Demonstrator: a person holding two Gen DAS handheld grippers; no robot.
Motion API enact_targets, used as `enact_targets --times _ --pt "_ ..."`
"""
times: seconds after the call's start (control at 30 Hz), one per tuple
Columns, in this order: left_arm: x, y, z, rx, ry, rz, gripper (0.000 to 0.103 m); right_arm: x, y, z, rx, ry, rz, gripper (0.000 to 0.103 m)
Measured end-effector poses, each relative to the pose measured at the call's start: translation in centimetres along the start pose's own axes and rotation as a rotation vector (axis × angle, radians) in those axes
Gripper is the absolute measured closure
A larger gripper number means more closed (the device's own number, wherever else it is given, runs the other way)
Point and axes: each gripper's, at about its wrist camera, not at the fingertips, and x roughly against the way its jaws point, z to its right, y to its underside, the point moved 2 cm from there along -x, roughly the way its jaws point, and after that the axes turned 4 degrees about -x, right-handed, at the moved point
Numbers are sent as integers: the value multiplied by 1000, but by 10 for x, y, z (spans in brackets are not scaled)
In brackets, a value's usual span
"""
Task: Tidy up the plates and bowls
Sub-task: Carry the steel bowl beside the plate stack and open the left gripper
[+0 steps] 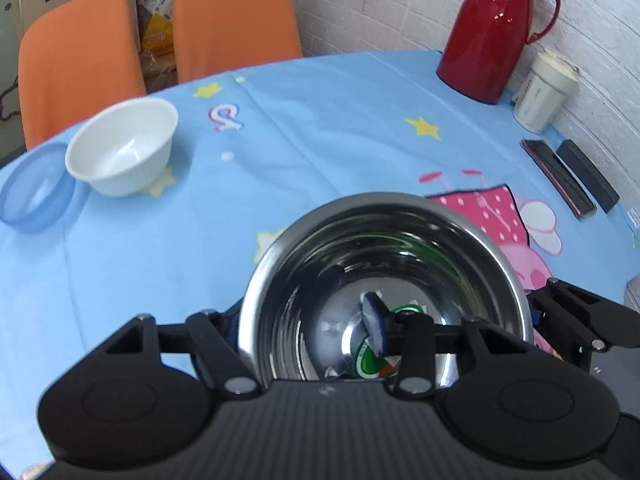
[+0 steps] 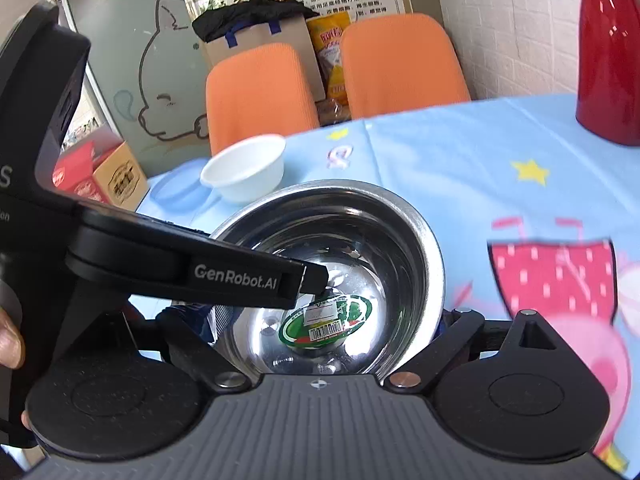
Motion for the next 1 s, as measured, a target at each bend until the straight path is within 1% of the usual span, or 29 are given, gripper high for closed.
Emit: enact_targets --times 0.07,0.17,0.27,0.37,0.47,0.5,0.57,0.6,0.67,0.77,0.9,1.0 --pt "2 17 6 9 11 -9 60 7 14 -3 -2 6 -9 23" --pt "6 34 14 7 16 -12 60 16 32 -4 -17 8 -20 23" --pt "7 45 20 13 24 -14 59 23 41 -2 -27 4 -23 23" --pt "3 47 21 19 21 -21 58 24 45 0 -30 1 -32 23" --pt "0 46 22 14 4 -14 54 19 49 3 -36 -6 -45 23" --pt "0 46 22 12 3 -12 46 16 49 3 -37 -10 -56 22" --pt "-1 47 20 18 14 -10 41 14 50 3 -22 -22 -59 22" --pt "0 46 19 28 8 -10 39 15 50 4 -16 -33 -67 24" --pt "8 44 12 47 -8 14 37 20 47 11 -43 -45 -57 24" --pt "31 39 -1 79 -19 80 32 39 40 28 -94 -42 -19 24" --pt "58 35 -19 104 -73 145 31 62 33 44 -118 -4 38 24" --pt "72 36 -30 115 -117 172 31 68 31 50 -137 12 53 24"
